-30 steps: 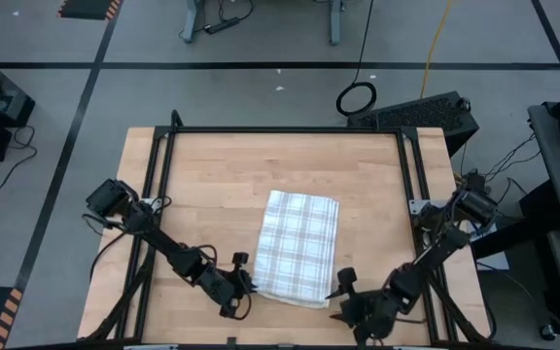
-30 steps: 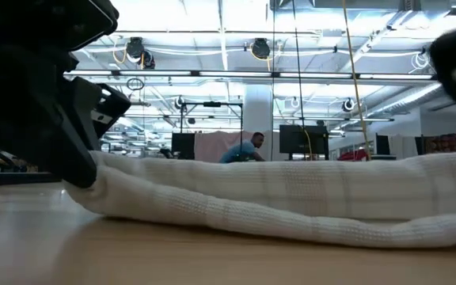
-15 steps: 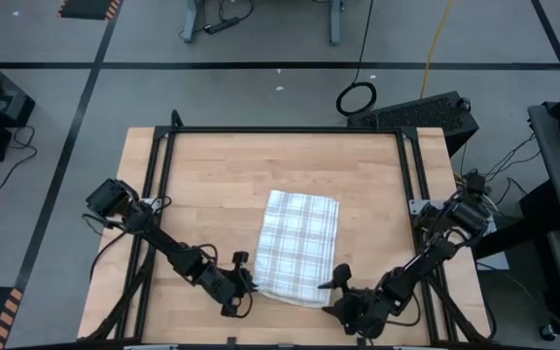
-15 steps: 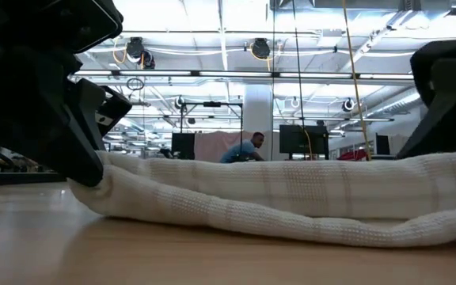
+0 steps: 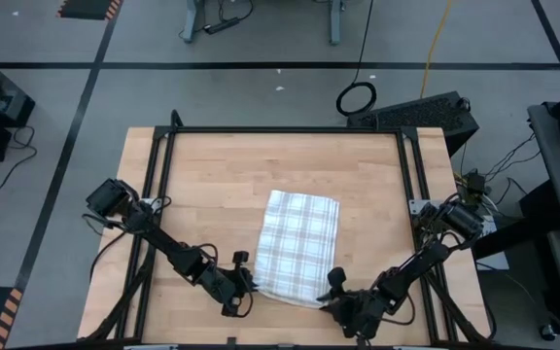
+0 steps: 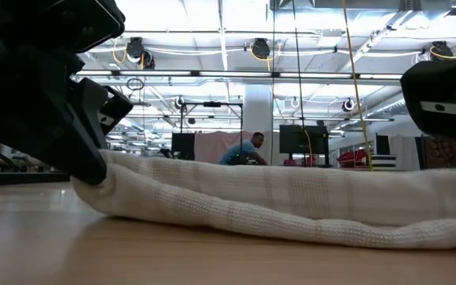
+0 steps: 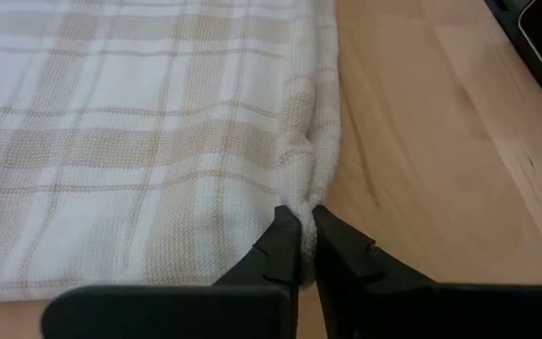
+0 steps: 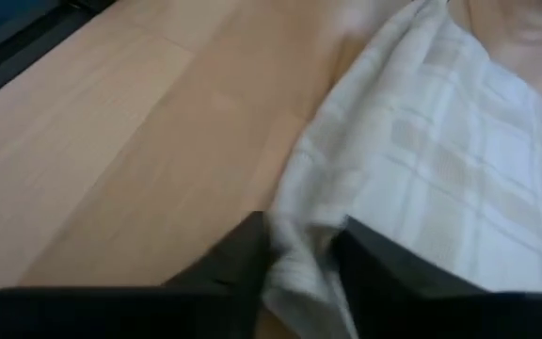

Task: Roll towel
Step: Roll the white towel

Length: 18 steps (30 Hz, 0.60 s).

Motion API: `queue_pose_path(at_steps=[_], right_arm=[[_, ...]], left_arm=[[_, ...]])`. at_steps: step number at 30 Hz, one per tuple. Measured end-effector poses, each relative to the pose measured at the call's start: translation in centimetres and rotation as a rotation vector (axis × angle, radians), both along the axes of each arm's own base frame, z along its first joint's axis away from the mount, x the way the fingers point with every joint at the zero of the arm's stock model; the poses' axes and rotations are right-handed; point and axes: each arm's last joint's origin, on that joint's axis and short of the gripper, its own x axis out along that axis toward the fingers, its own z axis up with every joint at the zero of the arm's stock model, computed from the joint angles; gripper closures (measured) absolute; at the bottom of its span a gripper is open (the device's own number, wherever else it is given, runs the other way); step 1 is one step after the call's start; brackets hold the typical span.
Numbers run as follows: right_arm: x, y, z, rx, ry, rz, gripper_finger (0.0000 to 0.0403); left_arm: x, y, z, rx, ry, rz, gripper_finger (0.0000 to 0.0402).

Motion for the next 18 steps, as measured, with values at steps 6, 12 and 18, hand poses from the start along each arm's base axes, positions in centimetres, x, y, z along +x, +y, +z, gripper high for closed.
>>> queue_pose_path(at_steps=[6,12,18], right_arm=[[0.1,-0.2,-0.1,0.007,-0.001,-0.025,0.0391],[0.1,-0.2,-0.1,0.078,0.001,-0.079,0.0391],[0.0,-0.2,-0.1,0.132,0.005,-0.121,0.0397]], left_arm=[[0.0,-0.3,0.2,-0.013,-0.022,-0.005,0.0371],[-1.4,-2.4,0.4,0.019,-0.062,-0.077,0.0288],[-3.3,-4.2,0.7,0.16,-0.161,-0.051,0.0166]])
